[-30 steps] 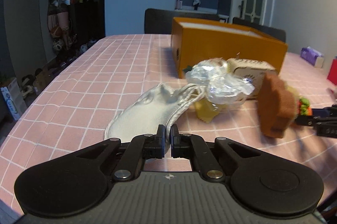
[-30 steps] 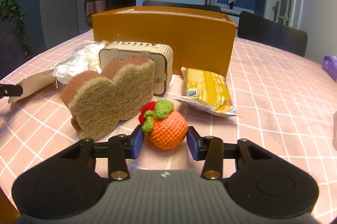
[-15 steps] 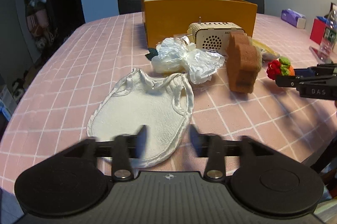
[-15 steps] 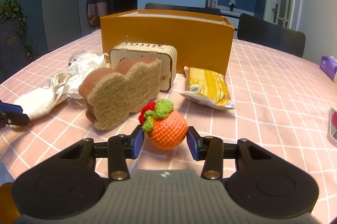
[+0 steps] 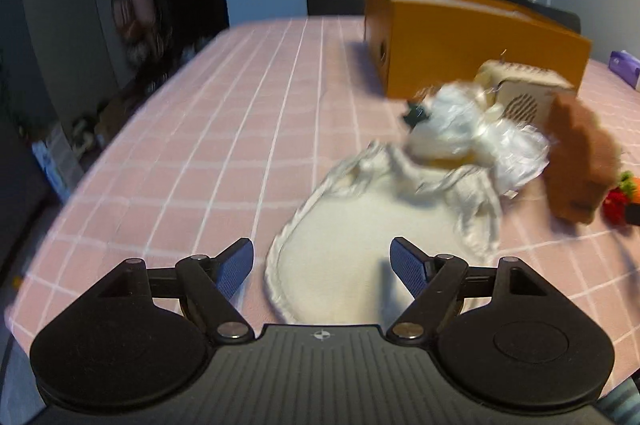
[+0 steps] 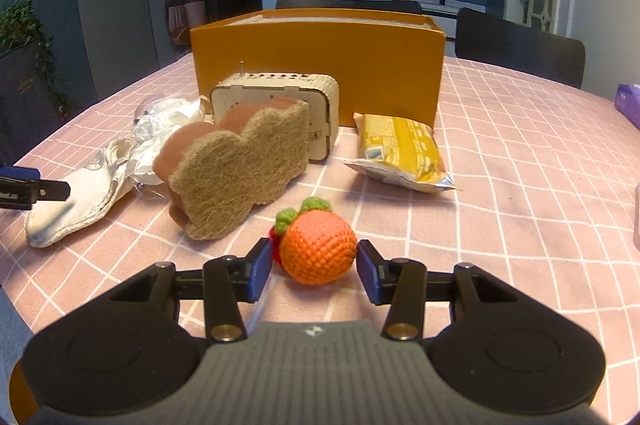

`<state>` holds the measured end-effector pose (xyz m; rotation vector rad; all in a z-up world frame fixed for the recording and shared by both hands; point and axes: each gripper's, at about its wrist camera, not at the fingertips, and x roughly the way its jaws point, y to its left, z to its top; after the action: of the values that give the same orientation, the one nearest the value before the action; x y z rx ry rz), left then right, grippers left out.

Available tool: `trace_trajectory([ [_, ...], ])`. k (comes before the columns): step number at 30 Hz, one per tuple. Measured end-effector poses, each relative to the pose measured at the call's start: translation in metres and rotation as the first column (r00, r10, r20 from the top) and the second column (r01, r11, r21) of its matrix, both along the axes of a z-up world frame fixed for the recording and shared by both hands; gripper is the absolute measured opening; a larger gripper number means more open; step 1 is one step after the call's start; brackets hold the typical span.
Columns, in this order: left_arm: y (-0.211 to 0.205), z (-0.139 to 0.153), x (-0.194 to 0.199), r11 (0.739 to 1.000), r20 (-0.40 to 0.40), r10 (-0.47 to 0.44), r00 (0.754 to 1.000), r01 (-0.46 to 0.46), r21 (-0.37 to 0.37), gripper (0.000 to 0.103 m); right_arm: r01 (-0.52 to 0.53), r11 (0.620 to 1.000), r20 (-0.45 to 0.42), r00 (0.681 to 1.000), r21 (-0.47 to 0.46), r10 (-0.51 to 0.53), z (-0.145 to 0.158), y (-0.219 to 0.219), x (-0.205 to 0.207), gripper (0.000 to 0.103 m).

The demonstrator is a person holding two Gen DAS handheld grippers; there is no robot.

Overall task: Organize soft objects
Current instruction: 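Grasp the white terry bib with the left gripper while the right grasps the orange crocheted fruit, then carry the bib and fruit into the orange box and open both grippers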

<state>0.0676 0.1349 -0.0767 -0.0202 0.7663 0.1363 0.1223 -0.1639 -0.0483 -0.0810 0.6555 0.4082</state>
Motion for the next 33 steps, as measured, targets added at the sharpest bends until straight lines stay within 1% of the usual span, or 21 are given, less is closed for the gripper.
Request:
trace_trajectory([
  [1,0.002,-0.003,0.001,1.0,-0.012,0.003,1.0,-0.003,-0.01,0.092,-0.003,1.0,0.003,1.0,-0.007,0.003,0.0,0.002,0.0,0.043],
  [4,0.006,-0.005,-0.002,0.998,0.001,0.016,1.0,-0.016,-0.058,0.092,-0.008,1.0,0.008,1.0,-0.031,0.008,-0.001,0.007,0.001,0.042],
  [5,0.006,-0.006,-0.003,0.998,0.003,0.014,1.0,-0.014,-0.061,0.092,-0.009,0.999,0.012,1.0,-0.034,0.009,-0.001,0.007,0.001,0.043],
  [6,0.005,-0.006,-0.003,0.998,0.006,0.012,1.0,-0.011,-0.056,0.092,-0.007,0.999,0.014,1.0,-0.04,0.008,-0.001,0.008,0.001,0.049],
  [7,0.004,-0.006,-0.004,0.999,0.008,0.007,1.0,-0.007,-0.053,0.092,-0.005,0.999,0.018,1.0,-0.044,0.006,0.0,0.009,0.002,0.051],
  [9,-0.001,-0.006,-0.004,0.999,0.01,0.001,1.0,-0.001,-0.048,0.089,-0.003,0.999,0.021,1.0,-0.048,0.004,-0.001,0.01,0.004,0.051],
  [10,-0.003,-0.006,-0.003,0.999,0.011,0.0,1.0,0.0,-0.051,0.086,0.0,0.999,0.021,1.0,-0.047,0.001,-0.001,0.009,0.006,0.051],
  [12,-0.005,-0.005,-0.004,0.999,0.016,-0.011,1.0,0.011,-0.053,0.077,0.003,0.999,0.012,1.0,-0.049,-0.002,-0.002,0.011,0.008,0.05],
  [14,-0.009,-0.004,-0.005,0.998,0.022,-0.034,0.999,0.035,-0.052,0.059,0.007,0.998,0.006,1.0,-0.055,-0.007,-0.004,0.012,0.009,0.045],
  [15,-0.012,-0.003,-0.005,0.998,0.024,-0.045,0.999,0.046,-0.051,0.054,0.006,0.998,0.008,1.0,-0.06,-0.006,-0.005,0.013,0.008,0.042],
  [17,-0.019,-0.002,-0.006,0.997,0.026,-0.066,0.997,0.067,-0.046,0.033,0.006,0.998,0.019,1.0,-0.069,-0.005,-0.006,0.014,0.006,0.042],
  [19,-0.026,-0.002,-0.006,0.996,0.026,-0.081,0.996,0.082,-0.039,0.021,0.003,0.996,0.027,1.0,-0.085,0.0,-0.007,0.016,0.005,0.041],
  [20,-0.028,-0.001,-0.006,0.996,0.027,-0.078,0.997,0.079,-0.03,0.019,0.003,0.996,0.029,1.0,-0.091,0.0,-0.006,0.016,0.004,0.041],
  [22,-0.03,0.0,-0.007,0.997,0.031,-0.071,0.997,0.072,-0.039,0.015,0.004,0.995,0.031,1.0,-0.1,-0.001,-0.005,0.015,0.002,0.041],
  [26,-0.026,0.012,-0.018,0.994,0.063,-0.061,0.996,0.067,-0.084,0.014,0.009,0.995,0.039,0.999,-0.095,-0.005,0.001,0.008,-0.005,0.041],
  [33,-0.023,0.045,-0.041,0.985,0.127,-0.095,0.987,0.112,-0.132,0.014,0.011,1.0,0.02,1.0,-0.025,-0.01,0.017,-0.002,-0.016,0.041],
])
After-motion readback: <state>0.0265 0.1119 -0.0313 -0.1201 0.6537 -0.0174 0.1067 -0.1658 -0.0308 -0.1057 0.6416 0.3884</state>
